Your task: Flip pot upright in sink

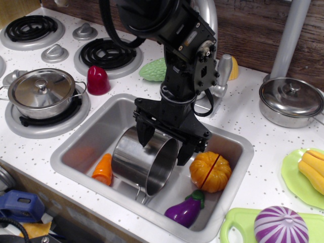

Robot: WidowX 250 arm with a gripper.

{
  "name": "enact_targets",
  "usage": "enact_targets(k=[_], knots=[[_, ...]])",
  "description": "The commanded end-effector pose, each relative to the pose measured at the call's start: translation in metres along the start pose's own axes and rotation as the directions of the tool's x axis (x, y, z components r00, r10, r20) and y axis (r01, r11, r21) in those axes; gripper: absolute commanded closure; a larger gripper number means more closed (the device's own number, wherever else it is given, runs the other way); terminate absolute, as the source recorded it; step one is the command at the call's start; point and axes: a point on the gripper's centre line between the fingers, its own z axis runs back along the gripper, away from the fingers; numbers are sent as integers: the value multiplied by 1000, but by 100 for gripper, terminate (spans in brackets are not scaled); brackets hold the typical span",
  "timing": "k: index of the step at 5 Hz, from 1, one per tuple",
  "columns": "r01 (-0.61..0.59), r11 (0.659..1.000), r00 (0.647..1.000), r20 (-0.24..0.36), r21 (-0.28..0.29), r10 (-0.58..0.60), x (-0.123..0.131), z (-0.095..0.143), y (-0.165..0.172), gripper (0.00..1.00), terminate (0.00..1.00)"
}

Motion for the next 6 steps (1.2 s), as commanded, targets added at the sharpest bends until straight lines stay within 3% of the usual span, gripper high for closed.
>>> enact_targets(k=[1,3,4,6], knots=[[0,1000,1000,0,0,0,0,0,0,0,0],[71,971,997,6,228,-74,0,-7,2,0,0],[125,952,992,-5,281,-129,3,-11,11,0,0],[170,869,979,24,465,-204,10,-23,25,0,0]])
